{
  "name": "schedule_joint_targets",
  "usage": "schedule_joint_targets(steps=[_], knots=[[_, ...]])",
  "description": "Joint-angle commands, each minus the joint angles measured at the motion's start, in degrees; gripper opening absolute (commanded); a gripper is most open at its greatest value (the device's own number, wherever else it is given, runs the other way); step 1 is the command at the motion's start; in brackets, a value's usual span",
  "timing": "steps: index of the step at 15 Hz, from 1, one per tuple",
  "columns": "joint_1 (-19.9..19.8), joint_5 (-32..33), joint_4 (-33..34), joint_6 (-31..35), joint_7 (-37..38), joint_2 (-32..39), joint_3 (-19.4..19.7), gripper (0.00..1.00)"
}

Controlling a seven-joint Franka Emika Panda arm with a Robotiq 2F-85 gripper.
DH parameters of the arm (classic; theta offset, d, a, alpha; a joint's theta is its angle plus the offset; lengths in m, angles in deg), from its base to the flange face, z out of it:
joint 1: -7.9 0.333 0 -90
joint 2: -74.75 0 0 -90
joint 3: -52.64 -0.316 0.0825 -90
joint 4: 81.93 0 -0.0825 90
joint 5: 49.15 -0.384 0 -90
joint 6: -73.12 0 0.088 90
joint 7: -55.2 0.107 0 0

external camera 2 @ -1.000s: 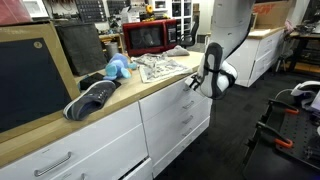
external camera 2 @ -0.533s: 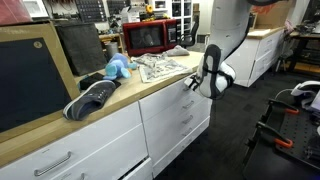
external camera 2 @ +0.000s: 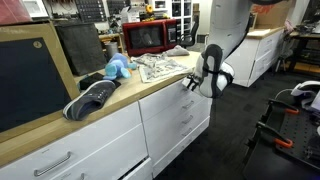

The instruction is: Pull open the top drawer

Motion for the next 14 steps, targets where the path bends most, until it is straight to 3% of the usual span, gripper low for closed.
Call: schedule_joint_targets(steps=[1,2,3,4,6,7,8,13,14], knots=[[5.9,1.9,0.7,0.0,0.9,0.0,3.7,1.0],[6.6,1.9,0.4,0.0,1.2,0.4,3.9,1.0],[5.2,-5.8,0.8,-0.1,-6.5,0.0,0.7,1.0],[6.6,0.5,-0.2,-0.2,0.5,0.7,2.9,1.0],[5.4,1.0,-0.1,-0.2,0.0,1.4,1.9,1.0],[3.6,-6.1,0.8,-0.2,-7.4,1.2,-0.9,1.0],[4.4,0.2,0.2,-0.2,-0.4,2.4,1.4,1.0],[0.9,1.5,-0.2,0.0,0.0,3.2,-0.3,1.0],[-1.4,-5.4,0.3,0.0,-7.4,2.3,-3.6,1.0]])
